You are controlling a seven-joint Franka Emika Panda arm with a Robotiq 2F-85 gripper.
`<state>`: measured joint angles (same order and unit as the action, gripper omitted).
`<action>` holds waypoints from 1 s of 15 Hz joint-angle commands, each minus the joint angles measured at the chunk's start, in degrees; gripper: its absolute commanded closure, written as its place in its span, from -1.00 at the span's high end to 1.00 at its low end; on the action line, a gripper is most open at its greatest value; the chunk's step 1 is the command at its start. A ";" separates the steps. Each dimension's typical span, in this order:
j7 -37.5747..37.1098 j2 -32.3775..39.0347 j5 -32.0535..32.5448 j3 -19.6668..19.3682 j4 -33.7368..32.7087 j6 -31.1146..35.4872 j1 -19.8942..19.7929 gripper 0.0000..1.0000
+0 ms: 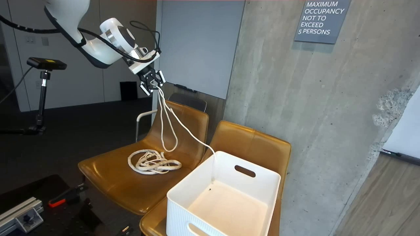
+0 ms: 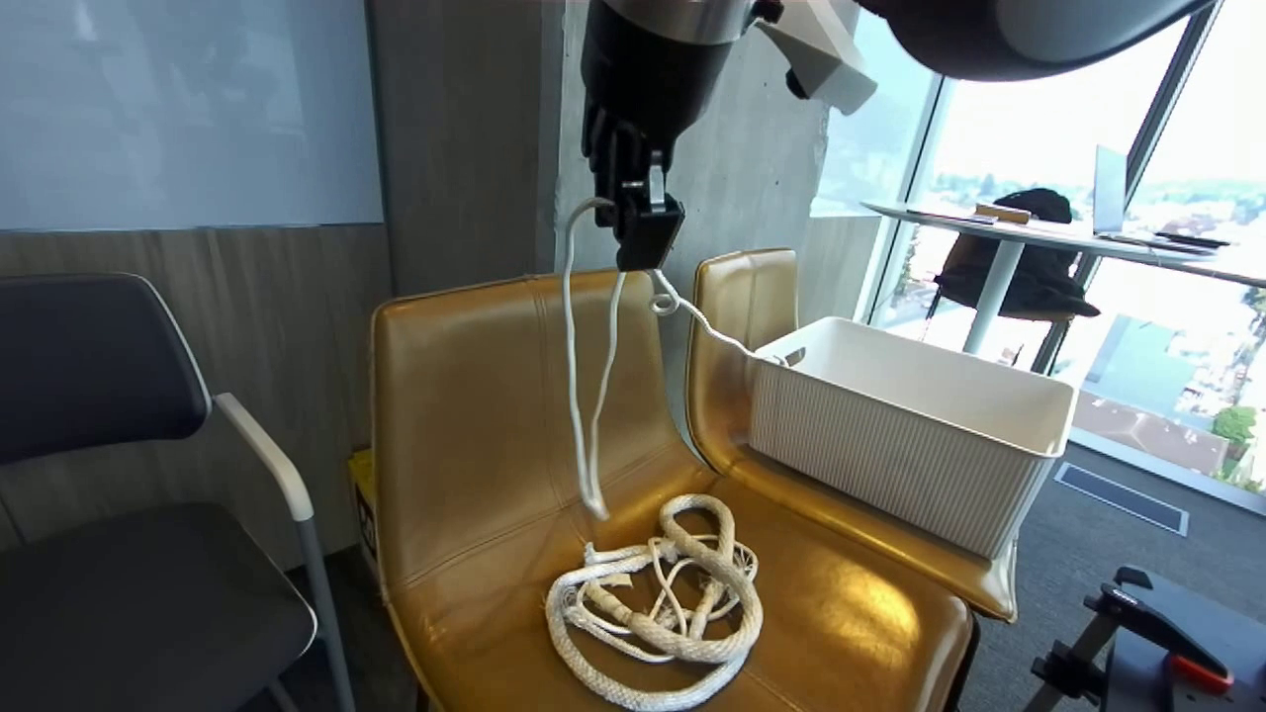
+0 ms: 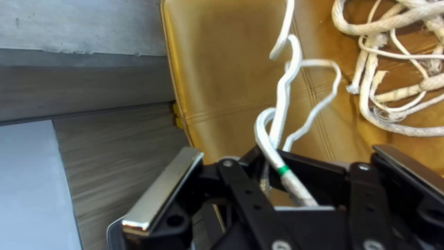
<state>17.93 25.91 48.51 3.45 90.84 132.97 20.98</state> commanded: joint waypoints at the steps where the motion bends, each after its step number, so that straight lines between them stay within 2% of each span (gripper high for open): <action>1: -8.20 1.99 3.61 3.49 -1.34 -7.64 5.18 -1.00; 5: -13.95 5.13 1.10 5.38 1.06 -11.52 5.43 -1.00; 8: -17.42 7.92 -0.19 5.77 2.59 -11.05 5.03 -1.00; 15: -19.33 10.29 -3.44 5.63 2.14 -11.57 4.91 -1.00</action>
<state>-1.21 36.93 46.63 7.93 93.76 122.62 26.79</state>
